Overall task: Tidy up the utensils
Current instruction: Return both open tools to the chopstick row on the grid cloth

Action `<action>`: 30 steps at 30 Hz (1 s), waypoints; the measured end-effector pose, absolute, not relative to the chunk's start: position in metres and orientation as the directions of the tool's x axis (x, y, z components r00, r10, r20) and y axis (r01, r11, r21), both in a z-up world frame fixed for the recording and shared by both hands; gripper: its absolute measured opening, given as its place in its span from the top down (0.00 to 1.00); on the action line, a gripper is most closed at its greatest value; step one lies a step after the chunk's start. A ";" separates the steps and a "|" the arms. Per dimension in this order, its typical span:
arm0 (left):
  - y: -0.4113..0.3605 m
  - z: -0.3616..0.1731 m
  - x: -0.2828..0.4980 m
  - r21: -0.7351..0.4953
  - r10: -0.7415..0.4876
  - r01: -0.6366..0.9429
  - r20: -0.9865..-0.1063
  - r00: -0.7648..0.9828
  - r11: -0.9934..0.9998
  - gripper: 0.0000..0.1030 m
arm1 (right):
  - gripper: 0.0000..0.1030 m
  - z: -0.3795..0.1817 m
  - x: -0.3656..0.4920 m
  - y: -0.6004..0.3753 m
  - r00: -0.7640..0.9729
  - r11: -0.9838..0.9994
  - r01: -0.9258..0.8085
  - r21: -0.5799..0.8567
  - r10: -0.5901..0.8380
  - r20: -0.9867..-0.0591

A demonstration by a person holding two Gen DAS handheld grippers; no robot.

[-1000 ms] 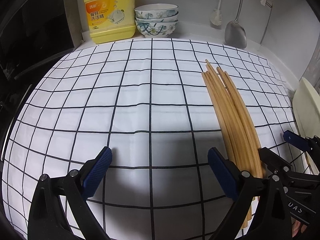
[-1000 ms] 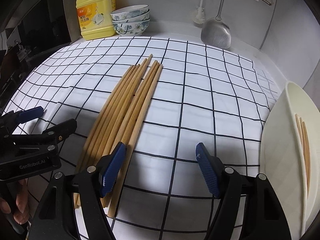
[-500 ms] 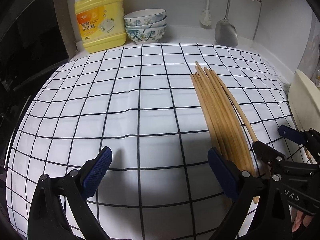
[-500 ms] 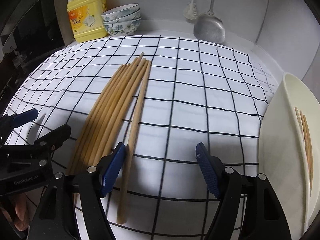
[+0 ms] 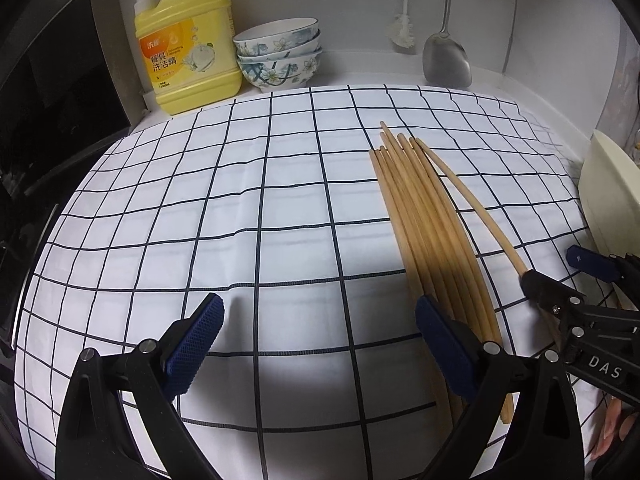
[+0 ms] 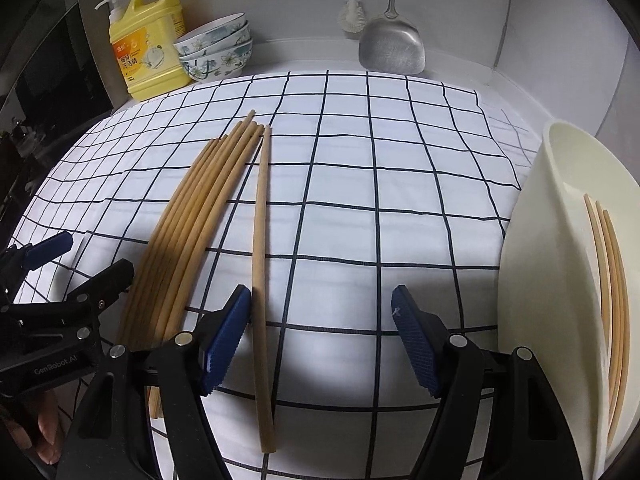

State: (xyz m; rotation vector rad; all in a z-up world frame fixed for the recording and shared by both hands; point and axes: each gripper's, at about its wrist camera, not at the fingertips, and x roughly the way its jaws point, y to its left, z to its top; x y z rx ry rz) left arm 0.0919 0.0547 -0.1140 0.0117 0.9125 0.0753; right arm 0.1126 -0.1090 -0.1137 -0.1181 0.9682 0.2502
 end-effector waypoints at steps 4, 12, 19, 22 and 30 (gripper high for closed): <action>0.053 -0.111 0.091 0.030 0.052 -0.046 -0.785 0.618 0.998 0.08 | 0.32 -0.114 0.113 -0.110 0.540 0.966 -0.260 0.019 0.161 -0.826; 0.045 -0.113 0.093 0.055 0.053 -0.015 -0.783 0.620 0.998 0.07 | 0.33 -0.113 0.114 -0.112 0.539 0.966 -0.257 0.026 0.165 -0.826; 0.057 -0.120 0.092 0.039 0.044 -0.022 -0.808 0.587 0.999 0.05 | 0.33 -0.113 0.114 -0.111 0.540 0.966 -0.255 0.025 0.164 -0.826; 0.062 -0.120 0.090 0.045 0.056 -0.033 -0.808 0.586 0.998 0.06 | 0.33 -0.114 0.114 -0.111 0.539 0.966 -0.255 0.027 0.165 -0.826; 0.077 -0.119 0.092 0.071 0.099 -0.070 -0.813 0.574 0.995 0.06 | 0.33 -0.113 0.114 -0.108 0.540 0.963 -0.266 0.039 0.182 -0.822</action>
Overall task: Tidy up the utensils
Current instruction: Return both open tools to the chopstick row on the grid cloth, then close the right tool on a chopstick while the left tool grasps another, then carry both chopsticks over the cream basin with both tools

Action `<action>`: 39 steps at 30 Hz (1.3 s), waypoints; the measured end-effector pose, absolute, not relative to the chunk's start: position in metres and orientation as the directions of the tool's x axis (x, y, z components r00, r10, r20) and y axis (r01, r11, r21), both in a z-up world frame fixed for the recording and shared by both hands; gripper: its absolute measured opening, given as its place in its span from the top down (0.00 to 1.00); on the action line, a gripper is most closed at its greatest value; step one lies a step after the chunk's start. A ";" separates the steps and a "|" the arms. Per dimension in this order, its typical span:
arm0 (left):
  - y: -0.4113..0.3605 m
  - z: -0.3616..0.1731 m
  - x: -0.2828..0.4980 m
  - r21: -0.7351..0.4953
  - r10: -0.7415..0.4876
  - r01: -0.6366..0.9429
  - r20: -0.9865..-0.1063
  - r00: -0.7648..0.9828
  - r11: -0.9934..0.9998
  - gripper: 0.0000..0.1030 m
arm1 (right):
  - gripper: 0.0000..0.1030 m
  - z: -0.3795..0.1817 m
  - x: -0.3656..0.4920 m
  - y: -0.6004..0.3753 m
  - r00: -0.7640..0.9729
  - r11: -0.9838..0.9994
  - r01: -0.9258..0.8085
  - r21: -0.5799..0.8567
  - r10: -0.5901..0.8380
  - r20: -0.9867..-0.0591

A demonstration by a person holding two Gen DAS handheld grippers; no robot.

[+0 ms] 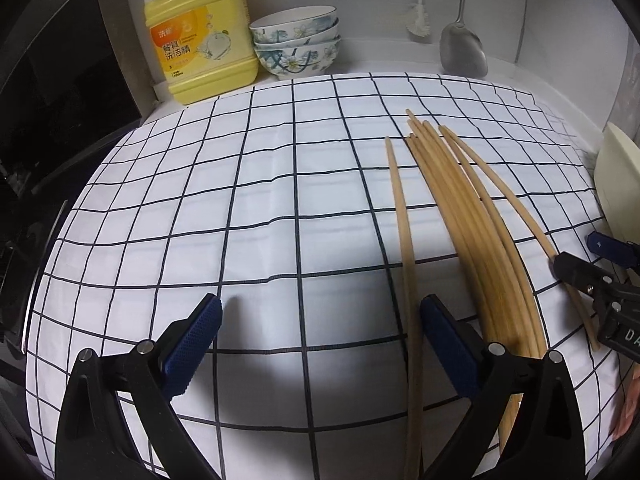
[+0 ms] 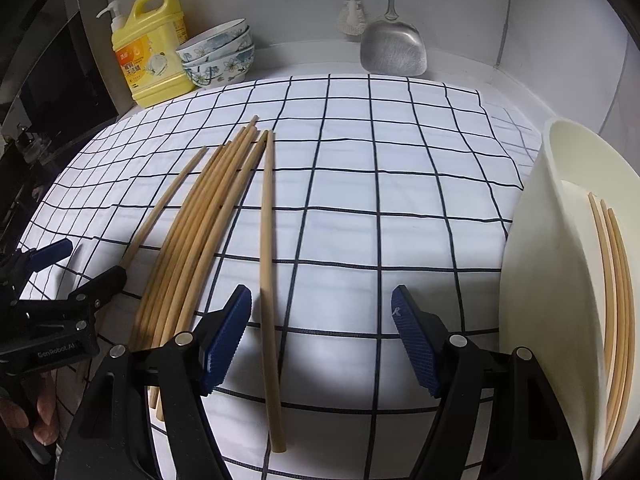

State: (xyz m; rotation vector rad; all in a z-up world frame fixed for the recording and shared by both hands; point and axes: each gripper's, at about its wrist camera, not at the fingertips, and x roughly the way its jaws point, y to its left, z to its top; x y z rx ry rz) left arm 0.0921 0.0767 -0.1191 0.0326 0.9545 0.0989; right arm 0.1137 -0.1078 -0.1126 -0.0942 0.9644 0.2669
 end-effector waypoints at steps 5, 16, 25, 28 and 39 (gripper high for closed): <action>0.070 -0.119 0.102 0.083 0.118 -0.087 -0.814 0.569 0.993 0.06 | 0.32 -0.116 0.115 -0.099 0.552 0.960 -0.280 -0.007 0.155 -0.819; 0.052 -0.114 0.101 0.042 0.044 -0.017 -0.798 0.601 0.999 0.51 | 0.80 -0.114 0.103 -0.078 0.561 0.924 -0.380 -0.049 0.189 -0.806; 0.040 -0.113 0.098 0.025 0.004 0.027 -0.797 0.604 0.999 0.93 | 0.94 -0.112 0.101 -0.077 0.569 0.926 -0.376 -0.041 0.195 -0.799; 0.045 -0.111 0.097 0.002 -0.009 0.018 -0.800 0.600 1.000 0.93 | 0.94 -0.104 0.097 -0.079 0.592 0.930 -0.366 -0.030 0.208 -0.779; 0.045 -0.075 0.085 -0.035 -0.042 0.024 -0.763 0.645 0.999 0.93 | 0.94 -0.080 0.089 -0.087 0.617 0.933 -0.359 0.032 0.263 -0.742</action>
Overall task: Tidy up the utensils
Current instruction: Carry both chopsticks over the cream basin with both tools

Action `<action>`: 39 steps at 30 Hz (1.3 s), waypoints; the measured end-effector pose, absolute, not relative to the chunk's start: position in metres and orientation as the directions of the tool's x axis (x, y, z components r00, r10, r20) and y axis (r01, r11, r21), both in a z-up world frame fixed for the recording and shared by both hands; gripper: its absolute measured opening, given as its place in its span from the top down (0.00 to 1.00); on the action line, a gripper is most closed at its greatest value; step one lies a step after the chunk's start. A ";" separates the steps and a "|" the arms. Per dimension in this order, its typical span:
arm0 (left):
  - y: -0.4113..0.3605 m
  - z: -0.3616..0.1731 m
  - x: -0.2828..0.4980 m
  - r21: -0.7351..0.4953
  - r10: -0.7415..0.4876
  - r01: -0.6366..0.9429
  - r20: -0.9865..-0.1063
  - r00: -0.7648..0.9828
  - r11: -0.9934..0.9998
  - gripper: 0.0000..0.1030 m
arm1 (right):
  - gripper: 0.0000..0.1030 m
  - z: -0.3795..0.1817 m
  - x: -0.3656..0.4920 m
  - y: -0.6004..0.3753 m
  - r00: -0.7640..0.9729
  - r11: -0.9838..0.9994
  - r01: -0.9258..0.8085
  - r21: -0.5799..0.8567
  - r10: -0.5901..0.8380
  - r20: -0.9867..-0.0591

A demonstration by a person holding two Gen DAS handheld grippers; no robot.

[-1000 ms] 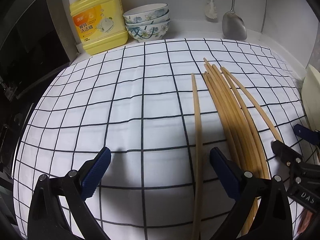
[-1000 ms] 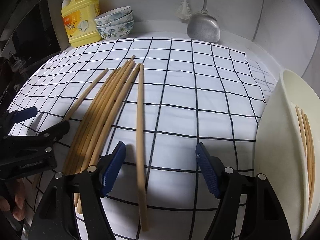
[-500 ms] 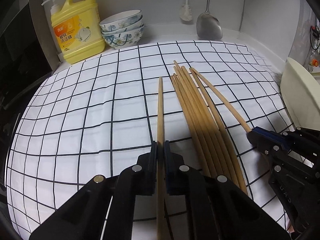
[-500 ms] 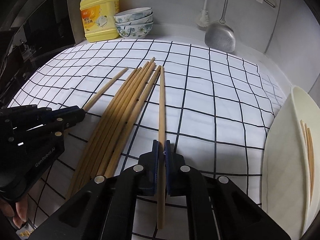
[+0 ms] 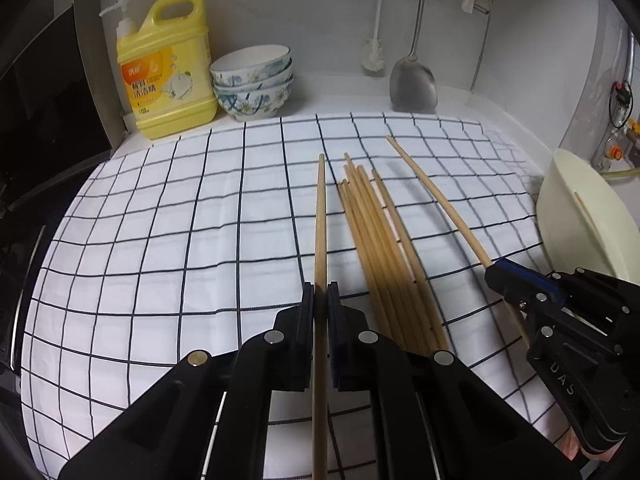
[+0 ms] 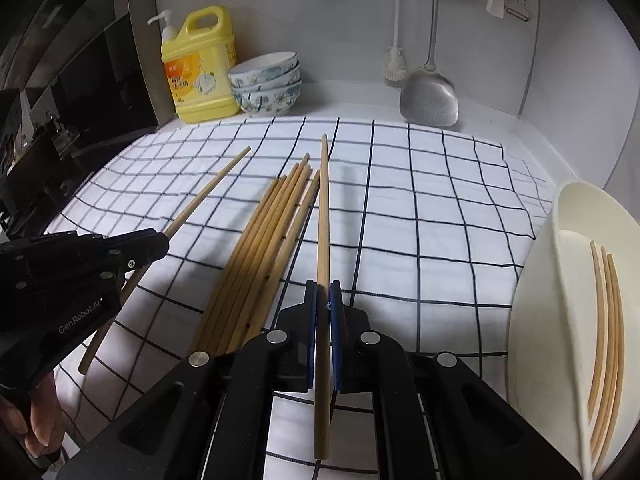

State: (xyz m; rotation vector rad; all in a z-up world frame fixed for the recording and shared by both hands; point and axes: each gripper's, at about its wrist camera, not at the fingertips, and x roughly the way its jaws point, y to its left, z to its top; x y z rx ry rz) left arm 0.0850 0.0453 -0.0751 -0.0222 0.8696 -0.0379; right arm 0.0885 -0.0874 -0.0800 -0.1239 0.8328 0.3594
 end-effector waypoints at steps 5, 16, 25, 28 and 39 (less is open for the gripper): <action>0.036 -0.055 0.085 -0.060 -0.070 0.038 -0.749 0.659 0.997 0.93 | 0.94 -0.054 0.081 -0.102 0.654 0.938 -0.341 0.061 0.283 -0.701; -0.037 -0.012 0.085 -0.092 -0.188 0.175 -0.711 0.677 0.980 0.93 | 0.94 0.001 0.068 -0.199 0.777 0.983 -0.121 0.136 0.179 -0.603; -0.129 -0.006 0.091 -0.102 -0.297 0.327 -0.718 0.629 0.940 0.93 | 0.94 0.006 0.044 -0.299 0.803 0.978 0.096 0.188 0.036 -0.595; -0.158 -0.006 0.093 -0.100 -0.323 0.370 -0.724 0.610 0.924 0.93 | 0.94 0.004 0.037 -0.324 0.798 0.971 0.151 0.186 -0.009 -0.602; -0.231 -0.014 0.118 -0.097 -0.347 0.429 -0.757 0.554 0.898 0.93 | 0.94 -0.018 0.038 -0.362 0.735 0.956 0.206 0.208 -0.011 -0.678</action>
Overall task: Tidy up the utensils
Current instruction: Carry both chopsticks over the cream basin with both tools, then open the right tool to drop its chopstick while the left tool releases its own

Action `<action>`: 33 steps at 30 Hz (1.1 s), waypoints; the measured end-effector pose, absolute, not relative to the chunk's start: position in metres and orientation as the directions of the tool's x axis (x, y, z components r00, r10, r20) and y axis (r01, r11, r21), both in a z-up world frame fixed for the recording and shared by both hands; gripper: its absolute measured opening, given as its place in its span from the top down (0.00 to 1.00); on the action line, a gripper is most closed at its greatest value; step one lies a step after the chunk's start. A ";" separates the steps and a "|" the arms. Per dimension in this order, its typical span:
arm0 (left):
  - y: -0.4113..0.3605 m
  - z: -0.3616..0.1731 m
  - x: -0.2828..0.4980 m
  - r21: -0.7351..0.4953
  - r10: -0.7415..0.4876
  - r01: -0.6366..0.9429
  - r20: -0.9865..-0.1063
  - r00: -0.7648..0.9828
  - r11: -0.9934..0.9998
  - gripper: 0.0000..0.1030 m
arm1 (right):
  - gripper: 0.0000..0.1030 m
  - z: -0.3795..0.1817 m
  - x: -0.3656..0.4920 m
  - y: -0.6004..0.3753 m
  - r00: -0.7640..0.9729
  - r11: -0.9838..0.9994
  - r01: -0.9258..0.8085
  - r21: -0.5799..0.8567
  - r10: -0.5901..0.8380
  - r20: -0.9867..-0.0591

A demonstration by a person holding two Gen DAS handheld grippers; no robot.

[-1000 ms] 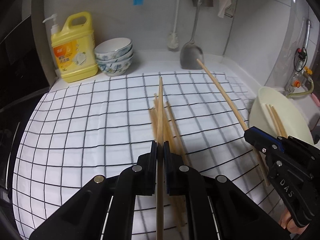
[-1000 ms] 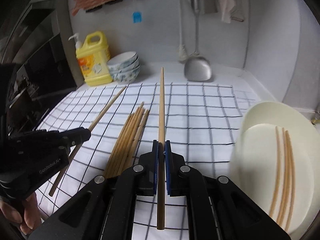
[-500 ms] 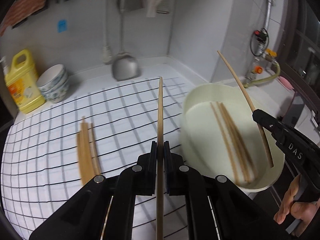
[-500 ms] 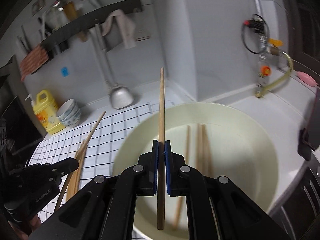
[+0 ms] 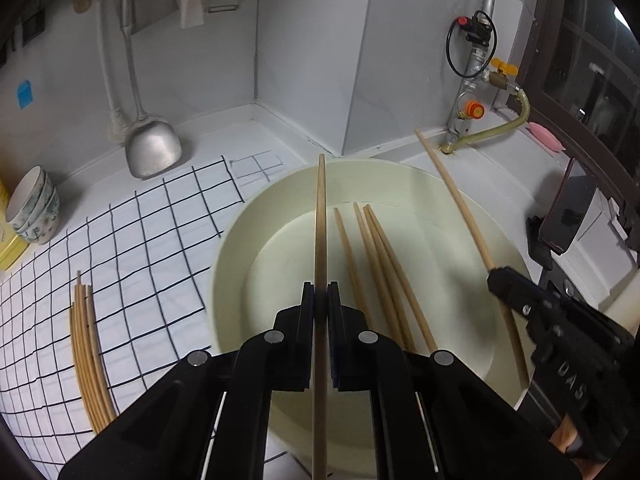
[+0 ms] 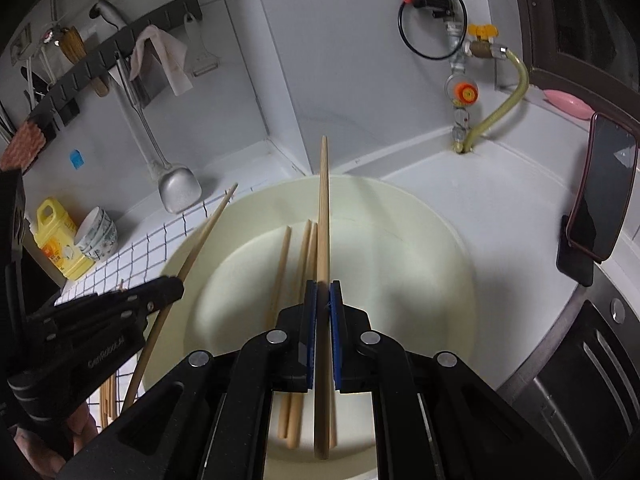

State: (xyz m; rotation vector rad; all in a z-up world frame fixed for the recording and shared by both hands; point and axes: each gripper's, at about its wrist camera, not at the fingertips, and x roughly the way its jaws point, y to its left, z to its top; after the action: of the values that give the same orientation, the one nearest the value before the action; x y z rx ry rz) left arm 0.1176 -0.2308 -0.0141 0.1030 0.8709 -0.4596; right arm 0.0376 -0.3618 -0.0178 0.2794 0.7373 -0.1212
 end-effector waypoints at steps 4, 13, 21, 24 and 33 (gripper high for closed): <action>-0.240 -0.020 0.123 -0.089 -0.338 0.433 -0.771 0.541 0.897 0.93 | 0.94 -0.027 0.043 -0.361 0.705 0.957 0.205 0.204 0.000 -0.709; -0.243 -0.033 0.129 -0.064 -0.304 0.426 -0.795 0.524 0.902 0.93 | 0.94 -0.043 0.052 -0.356 0.661 0.961 0.204 0.185 0.004 -0.750; -0.236 -0.033 0.130 -0.063 -0.288 0.410 -0.806 0.516 0.910 0.80 | 0.68 -0.030 0.045 -0.360 0.687 0.957 0.236 0.168 -0.043 -0.725; -0.225 -0.020 0.125 -0.058 -0.285 0.387 -0.775 0.564 0.920 0.29 | 0.66 -0.024 0.041 -0.361 0.702 0.955 0.241 0.174 -0.048 -0.711; -0.200 0.005 0.115 -0.058 -0.286 0.362 -0.730 0.620 0.931 0.23 | 0.60 -0.014 0.038 -0.355 0.726 0.959 0.221 0.178 -0.040 -0.687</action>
State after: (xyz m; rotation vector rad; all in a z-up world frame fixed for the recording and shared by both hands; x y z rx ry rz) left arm 0.1149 -0.1997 0.0054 0.0982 0.8216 -0.3731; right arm 0.0381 -0.3545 -0.0140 0.2559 0.7472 -0.1454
